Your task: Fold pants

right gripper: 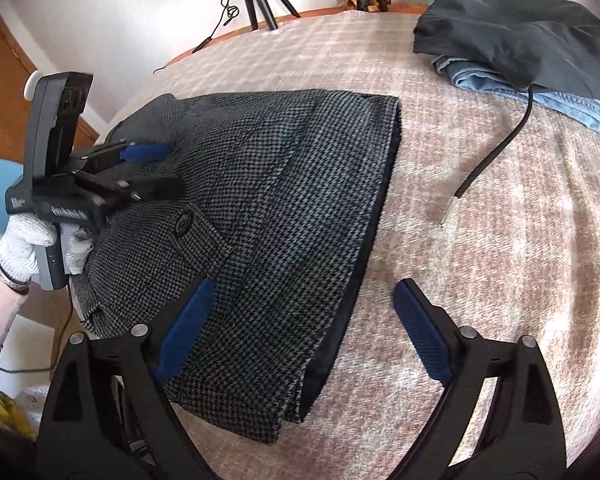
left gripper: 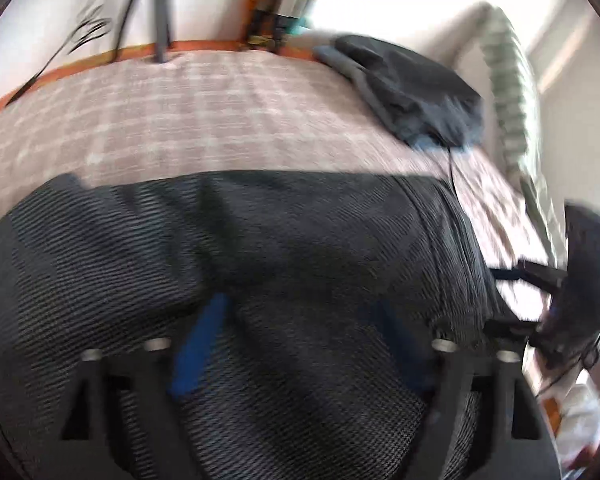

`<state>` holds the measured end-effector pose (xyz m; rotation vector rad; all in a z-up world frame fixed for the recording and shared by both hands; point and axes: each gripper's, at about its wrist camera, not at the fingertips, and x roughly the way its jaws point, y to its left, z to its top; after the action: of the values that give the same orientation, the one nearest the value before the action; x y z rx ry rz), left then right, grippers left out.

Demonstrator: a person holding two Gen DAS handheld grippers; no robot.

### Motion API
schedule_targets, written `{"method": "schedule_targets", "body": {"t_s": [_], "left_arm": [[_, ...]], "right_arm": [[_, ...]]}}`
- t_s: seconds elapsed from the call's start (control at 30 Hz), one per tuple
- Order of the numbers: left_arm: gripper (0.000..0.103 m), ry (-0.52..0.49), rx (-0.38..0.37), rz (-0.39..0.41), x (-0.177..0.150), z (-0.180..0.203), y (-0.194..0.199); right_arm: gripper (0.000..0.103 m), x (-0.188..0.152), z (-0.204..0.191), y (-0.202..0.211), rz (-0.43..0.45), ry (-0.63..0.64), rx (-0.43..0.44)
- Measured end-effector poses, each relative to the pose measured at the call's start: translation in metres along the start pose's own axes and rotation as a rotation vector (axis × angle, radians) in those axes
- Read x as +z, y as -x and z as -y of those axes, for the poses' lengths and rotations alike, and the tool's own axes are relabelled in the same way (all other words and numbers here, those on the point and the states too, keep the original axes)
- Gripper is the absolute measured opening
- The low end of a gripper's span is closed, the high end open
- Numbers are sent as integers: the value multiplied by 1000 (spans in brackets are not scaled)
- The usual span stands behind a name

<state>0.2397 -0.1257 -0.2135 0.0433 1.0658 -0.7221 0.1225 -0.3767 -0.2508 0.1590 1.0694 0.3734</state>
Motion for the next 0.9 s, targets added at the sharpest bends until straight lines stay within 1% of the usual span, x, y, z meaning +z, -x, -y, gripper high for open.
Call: {"method": "schedule_targets", "body": {"t_s": [0.03,0.1,0.13,0.17,0.23,0.3,0.37,0.47,0.5,0.53,0.63,0.7,0.8,0.87,0.9], "left_arm": [[89,-43,37,-8,0,8,-4],[92,-119,127,-20,-3,24,-11],[94,-132,145,-20,-2,27,-13],[97,-139,152,-17,-3,28,-13],[98,-127,145,-9,-3,29,-13],[98,-116,130,-3,-3,26,-10],[98,-112,122,-2,-3,25,-10],[98,-110,118,1,-2,25,-11],[98,-110,116,3,-2,25,-11],[98,-107,113,6,-2,25,-11],[97,-99,106,10,-1,24,-11],[97,-98,110,10,-1,25,-9],[97,-94,120,30,-2,23,5],[97,-87,131,55,-5,20,20],[98,-84,138,66,-7,17,29]], "right_arm": [[94,-1,-3,-1,-5,12,4],[94,-3,-5,-1,-14,12,31],[94,-5,-5,1,-25,-6,64],[94,-7,-4,2,-39,-25,107],[94,-14,-4,4,-71,-58,191],[94,-21,-5,6,-84,-68,237],[92,-25,-2,7,-74,-87,265],[67,-20,6,2,-55,-161,289],[51,-21,9,-1,-67,-192,308],[42,-19,10,-5,-72,-212,310],[26,-15,8,-5,-62,-226,287],[22,-18,9,1,-43,-238,301],[22,-19,6,15,-6,-213,300],[27,-19,3,16,-7,-194,281],[32,-19,6,16,-11,-199,268]]}}
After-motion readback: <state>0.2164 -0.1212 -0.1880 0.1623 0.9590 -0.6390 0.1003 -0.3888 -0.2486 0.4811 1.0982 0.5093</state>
